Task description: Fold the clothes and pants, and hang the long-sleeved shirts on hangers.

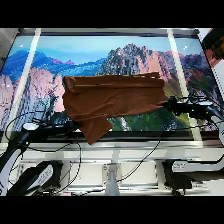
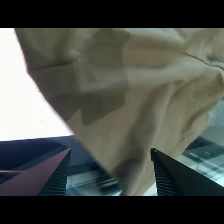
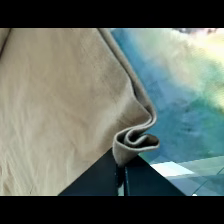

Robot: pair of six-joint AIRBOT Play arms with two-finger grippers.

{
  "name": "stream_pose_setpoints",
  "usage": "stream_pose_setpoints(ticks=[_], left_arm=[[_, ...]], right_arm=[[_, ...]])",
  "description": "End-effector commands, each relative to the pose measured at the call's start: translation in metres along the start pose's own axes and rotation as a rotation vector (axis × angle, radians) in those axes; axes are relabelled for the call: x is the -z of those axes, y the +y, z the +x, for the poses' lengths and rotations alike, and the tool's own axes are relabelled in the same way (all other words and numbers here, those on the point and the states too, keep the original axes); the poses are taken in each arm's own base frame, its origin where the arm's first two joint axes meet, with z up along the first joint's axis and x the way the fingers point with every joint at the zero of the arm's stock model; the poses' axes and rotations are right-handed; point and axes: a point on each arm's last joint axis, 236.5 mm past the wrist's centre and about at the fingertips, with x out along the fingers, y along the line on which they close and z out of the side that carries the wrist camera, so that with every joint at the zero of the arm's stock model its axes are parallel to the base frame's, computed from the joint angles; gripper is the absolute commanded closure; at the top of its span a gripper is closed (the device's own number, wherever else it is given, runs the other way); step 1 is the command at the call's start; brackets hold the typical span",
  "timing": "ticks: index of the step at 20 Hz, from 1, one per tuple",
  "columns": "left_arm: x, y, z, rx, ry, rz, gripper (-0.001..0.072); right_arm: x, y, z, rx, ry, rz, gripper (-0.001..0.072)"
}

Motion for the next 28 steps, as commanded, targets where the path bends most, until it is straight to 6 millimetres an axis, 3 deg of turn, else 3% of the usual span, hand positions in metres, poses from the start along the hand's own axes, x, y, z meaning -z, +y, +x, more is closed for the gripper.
stream_pose_setpoints(ticks=[1, 3, 5, 10, 11, 12, 16, 19, 25, 28], left_arm=[[0.008, 0.002, 0.017, -0.052, 0.011, 0.028, 0.0170], [0.014, 0.004, 0.022, -0.059, 0.037, 0.025, 0.0177], [0.014, 0.005, 0.023, -0.060, 0.039, 0.019, 0.0303], [0.005, 0.008, 0.023, -0.074, 0.003, 0.022, 0.0460], [0.003, 0.007, 0.023, -0.071, -0.006, 0.016, 0.0617], [0.002, 0.005, 0.023, -0.062, -0.011, 0.011, 0.0689], [-0.003, -0.003, 0.021, -0.039, -0.022, 0.033, 0.0689], [-0.024, -0.026, 0.007, -0.003, -0.087, 0.120, 0.0690], [-0.070, -0.099, -0.059, 0.091, -0.351, 0.318, 0.0690], [-0.099, -0.119, -0.105, 0.091, -0.588, 0.370, 0.0690]], right_arm=[[0.003, 0.002, 0.000, -0.006, 0.013, 0.000, 0.0693], [0.003, 0.002, 0.000, -0.006, 0.013, 0.000, 0.0693], [0.003, 0.002, 0.000, -0.006, 0.013, 0.000, 0.0693], [0.004, 0.002, 0.000, -0.007, 0.016, 0.000, 0.0693], [0.006, 0.003, 0.000, -0.011, 0.023, -0.001, 0.0693], [0.008, 0.004, 0.000, -0.017, 0.032, -0.006, 0.0694], [0.016, 0.025, -0.015, -0.064, 0.053, -0.147, 0.0694], [0.010, 0.052, -0.044, -0.083, -0.013, -0.251, 0.0695], [0.004, 0.086, -0.109, -0.024, -0.182, -0.356, 0.0695], [0.010, 0.108, -0.131, -0.058, -0.235, -0.386, 0.0695]])
